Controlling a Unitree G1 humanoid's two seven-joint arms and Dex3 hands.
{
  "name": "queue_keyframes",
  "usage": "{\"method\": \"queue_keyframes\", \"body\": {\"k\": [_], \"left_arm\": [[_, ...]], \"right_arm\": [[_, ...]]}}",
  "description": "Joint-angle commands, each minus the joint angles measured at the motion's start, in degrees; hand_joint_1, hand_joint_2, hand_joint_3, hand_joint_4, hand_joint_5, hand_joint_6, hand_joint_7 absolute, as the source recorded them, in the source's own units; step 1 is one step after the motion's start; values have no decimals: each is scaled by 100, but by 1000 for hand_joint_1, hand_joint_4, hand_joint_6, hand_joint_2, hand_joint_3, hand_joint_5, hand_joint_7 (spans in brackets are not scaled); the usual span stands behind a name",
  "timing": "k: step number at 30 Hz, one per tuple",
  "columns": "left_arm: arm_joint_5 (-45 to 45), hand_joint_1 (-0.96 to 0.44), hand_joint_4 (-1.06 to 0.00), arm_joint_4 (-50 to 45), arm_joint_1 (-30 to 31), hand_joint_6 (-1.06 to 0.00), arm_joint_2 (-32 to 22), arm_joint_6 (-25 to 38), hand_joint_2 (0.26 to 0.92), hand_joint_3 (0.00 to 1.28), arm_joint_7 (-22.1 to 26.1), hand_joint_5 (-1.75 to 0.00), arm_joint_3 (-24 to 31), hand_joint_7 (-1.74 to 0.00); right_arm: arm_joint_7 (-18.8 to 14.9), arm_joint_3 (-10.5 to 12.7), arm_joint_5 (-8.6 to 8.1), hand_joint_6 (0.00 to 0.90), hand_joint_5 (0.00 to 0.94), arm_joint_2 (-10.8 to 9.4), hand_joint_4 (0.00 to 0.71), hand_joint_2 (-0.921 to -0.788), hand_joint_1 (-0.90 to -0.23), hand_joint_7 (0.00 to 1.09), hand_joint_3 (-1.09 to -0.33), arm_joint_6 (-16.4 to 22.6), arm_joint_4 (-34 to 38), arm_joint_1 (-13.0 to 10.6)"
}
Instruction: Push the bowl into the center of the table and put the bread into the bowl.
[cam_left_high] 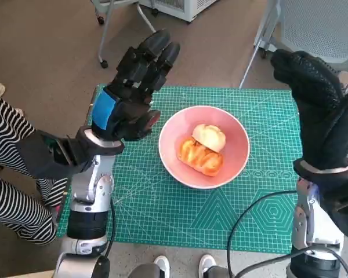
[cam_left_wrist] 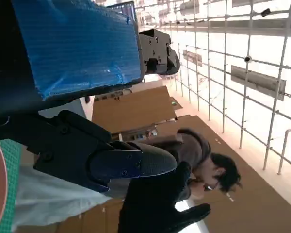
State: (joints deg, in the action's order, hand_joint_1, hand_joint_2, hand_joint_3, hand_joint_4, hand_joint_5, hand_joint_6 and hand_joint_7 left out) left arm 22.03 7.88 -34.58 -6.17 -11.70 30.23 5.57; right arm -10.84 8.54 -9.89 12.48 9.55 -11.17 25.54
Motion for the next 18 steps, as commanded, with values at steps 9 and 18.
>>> {"method": "queue_keyframes", "body": {"k": [9,18], "left_arm": [[-109,-748,1,-42,120,1,55,-84,921,462,-77,-102,-52,-389],[-140,-743,1,-87,129,1,21,-125,921,461,-104,-99,-44,-406]], "right_arm": [[47,-30,102,136,2,-17,239,-921,-749,568,-694,-60,55,-63],[38,-31,95,136,2,-22,239,-921,-749,570,-694,-49,87,-58]]}}
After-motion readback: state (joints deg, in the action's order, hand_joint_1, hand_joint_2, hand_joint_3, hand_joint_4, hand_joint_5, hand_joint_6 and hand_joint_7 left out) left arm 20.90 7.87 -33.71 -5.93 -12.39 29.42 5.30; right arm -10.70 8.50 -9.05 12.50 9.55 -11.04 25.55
